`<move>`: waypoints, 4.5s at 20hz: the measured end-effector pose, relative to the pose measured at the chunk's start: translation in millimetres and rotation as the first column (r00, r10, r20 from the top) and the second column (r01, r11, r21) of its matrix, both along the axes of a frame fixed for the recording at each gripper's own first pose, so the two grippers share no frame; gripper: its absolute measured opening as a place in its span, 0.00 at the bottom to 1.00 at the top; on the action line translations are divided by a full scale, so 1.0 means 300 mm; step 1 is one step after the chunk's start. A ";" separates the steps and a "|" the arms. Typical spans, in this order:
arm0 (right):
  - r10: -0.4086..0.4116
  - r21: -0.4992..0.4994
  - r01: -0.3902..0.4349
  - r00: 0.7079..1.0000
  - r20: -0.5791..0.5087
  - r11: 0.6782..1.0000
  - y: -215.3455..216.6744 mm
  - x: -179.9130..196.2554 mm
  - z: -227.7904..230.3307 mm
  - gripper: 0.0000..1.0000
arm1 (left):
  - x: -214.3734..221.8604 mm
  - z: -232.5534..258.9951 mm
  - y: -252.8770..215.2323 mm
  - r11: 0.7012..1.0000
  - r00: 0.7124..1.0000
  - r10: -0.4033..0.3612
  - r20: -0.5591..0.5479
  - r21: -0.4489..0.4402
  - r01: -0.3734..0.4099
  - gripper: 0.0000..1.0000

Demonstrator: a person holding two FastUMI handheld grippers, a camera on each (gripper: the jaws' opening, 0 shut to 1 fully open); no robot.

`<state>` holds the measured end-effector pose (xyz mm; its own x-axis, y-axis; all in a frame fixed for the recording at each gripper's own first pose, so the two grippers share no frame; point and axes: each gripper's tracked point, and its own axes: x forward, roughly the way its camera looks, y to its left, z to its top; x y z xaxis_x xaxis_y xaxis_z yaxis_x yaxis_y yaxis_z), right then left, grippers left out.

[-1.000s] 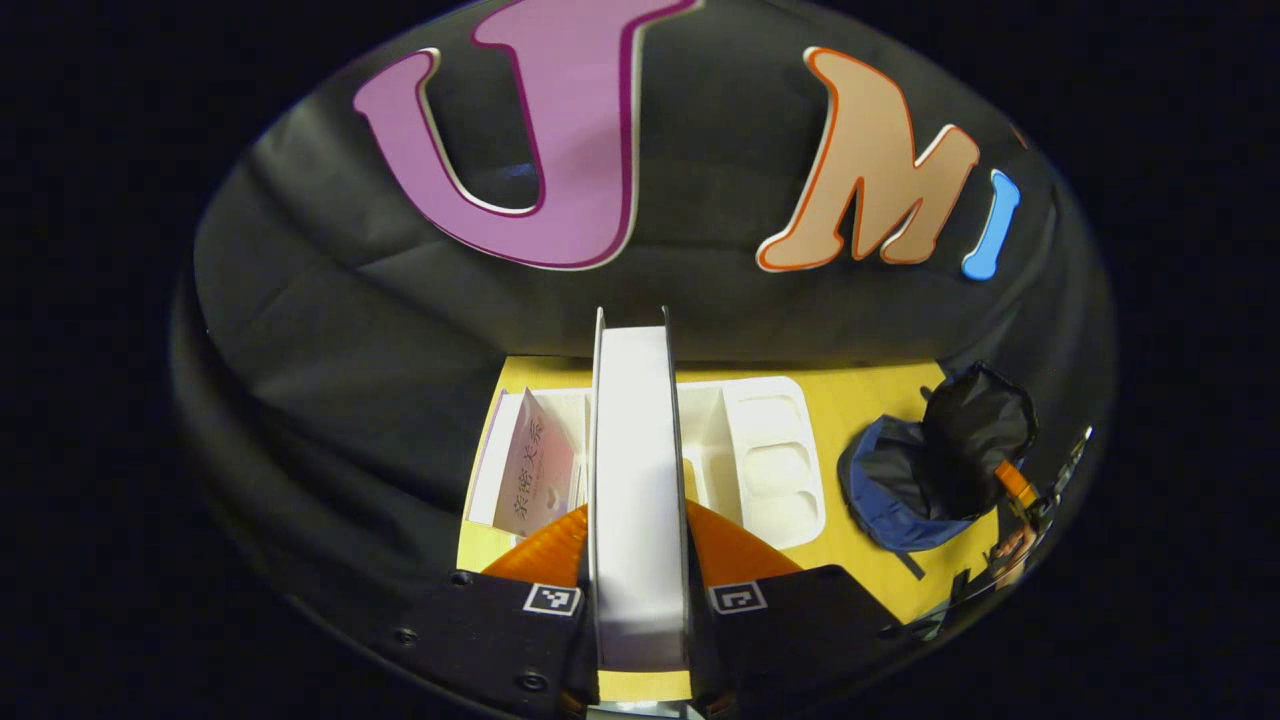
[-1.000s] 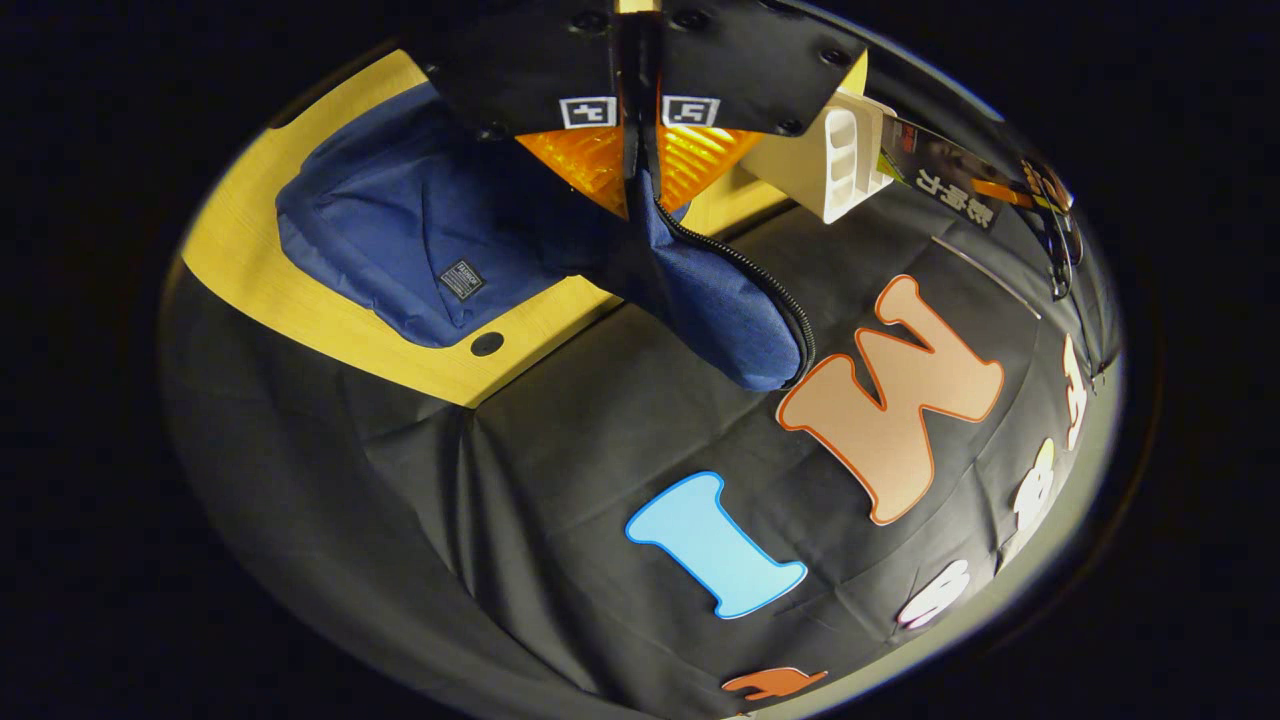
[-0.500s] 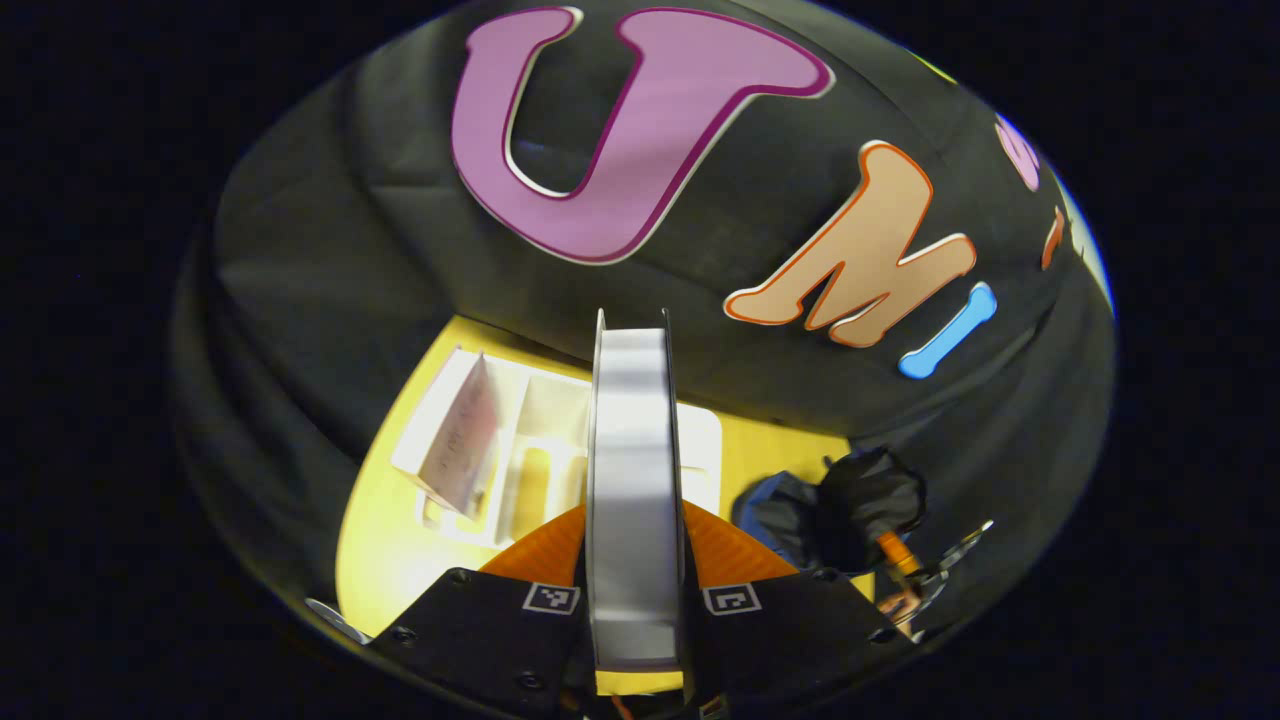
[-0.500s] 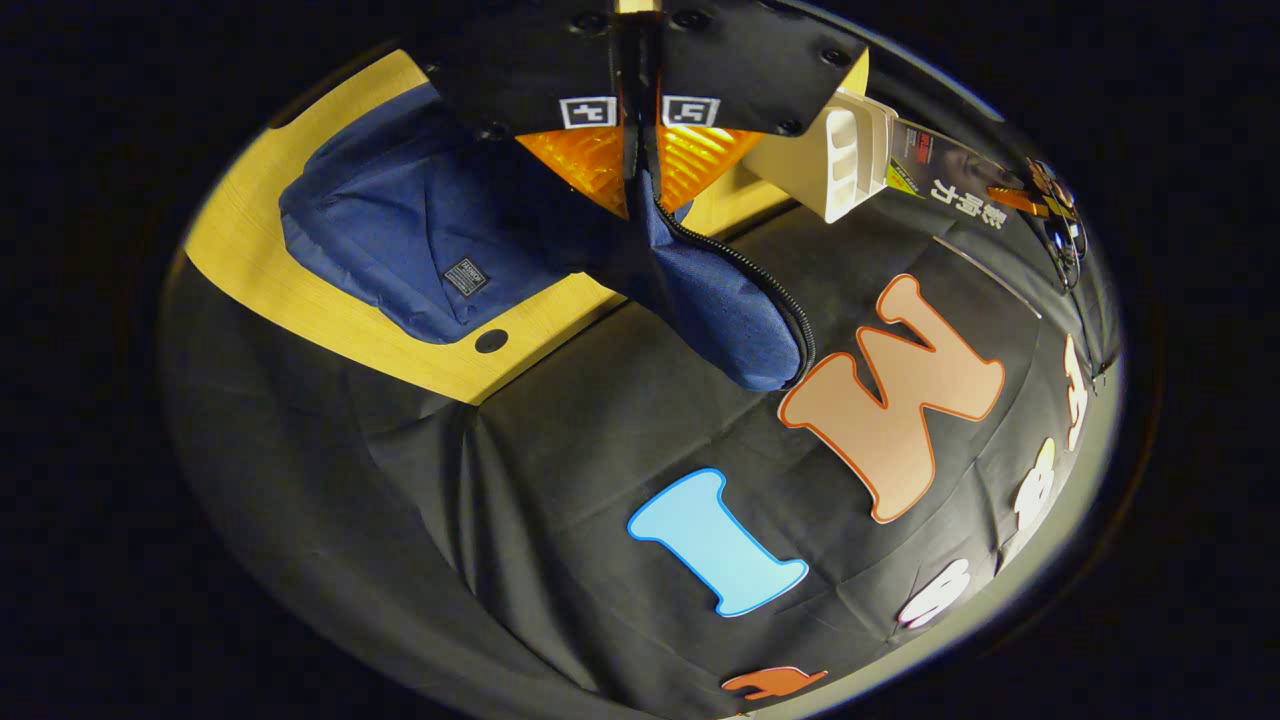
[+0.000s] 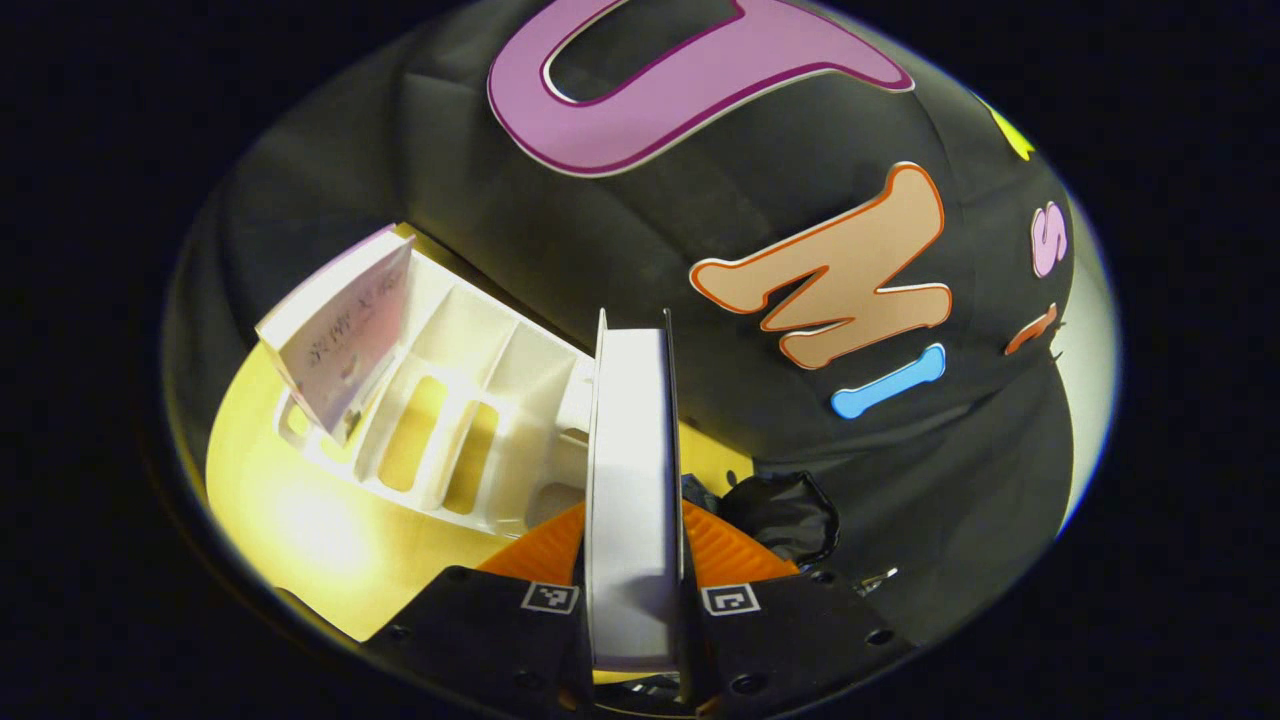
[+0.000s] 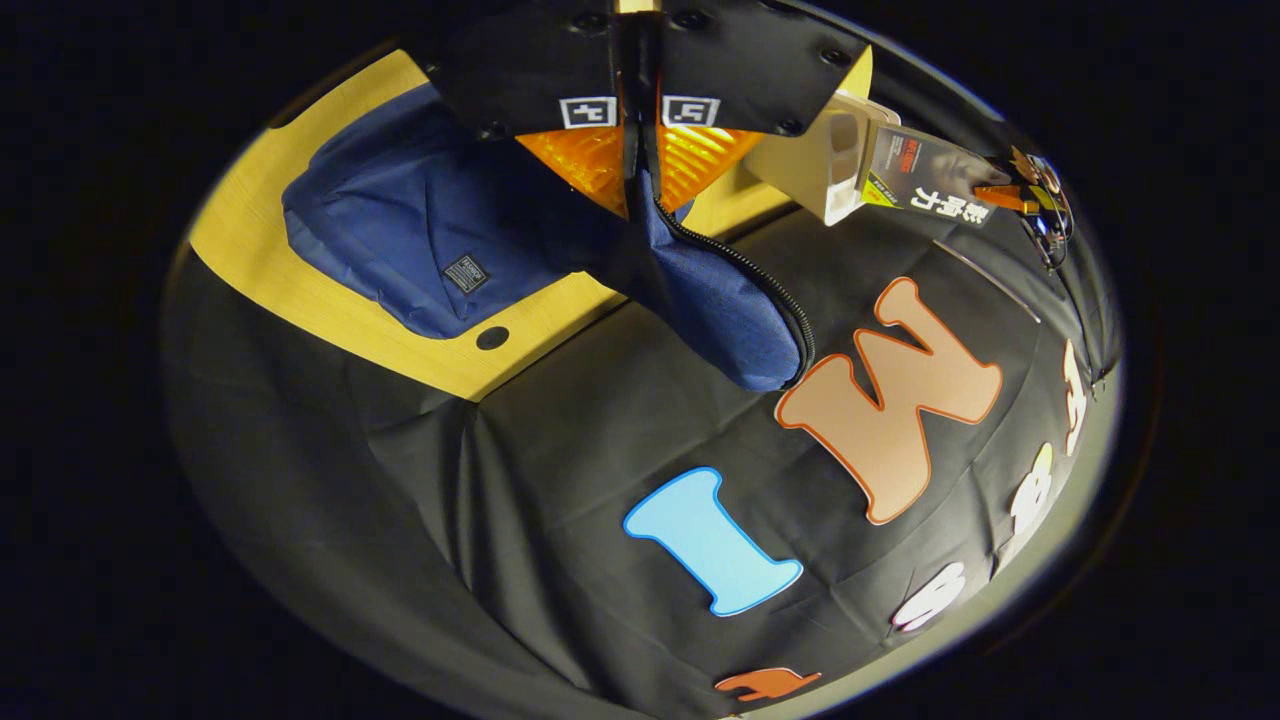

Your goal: Open the schoolbag, grab two books from the bookshelf and put them into the schoolbag.

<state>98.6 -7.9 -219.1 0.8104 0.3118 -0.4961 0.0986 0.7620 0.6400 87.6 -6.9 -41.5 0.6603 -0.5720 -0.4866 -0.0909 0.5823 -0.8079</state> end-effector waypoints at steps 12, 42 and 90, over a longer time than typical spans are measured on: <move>0.009 0.027 -0.009 1.000 0.002 1.000 -0.004 0.010 -0.002 0.03 | 0.073 -0.230 -0.507 0.988 0.991 -0.074 -0.115 -0.143 0.057 0.30; 0.087 0.025 -0.088 0.996 0.029 0.996 0.034 0.023 0.033 0.02 | 0.018 -0.518 -1.360 0.919 0.943 -0.275 -0.188 -0.340 0.200 0.31; 0.064 -0.020 -0.064 0.997 0.030 0.998 0.019 0.025 0.021 0.03 | -0.124 -0.096 0.267 0.704 0.942 -0.127 0.311 0.697 -0.135 0.88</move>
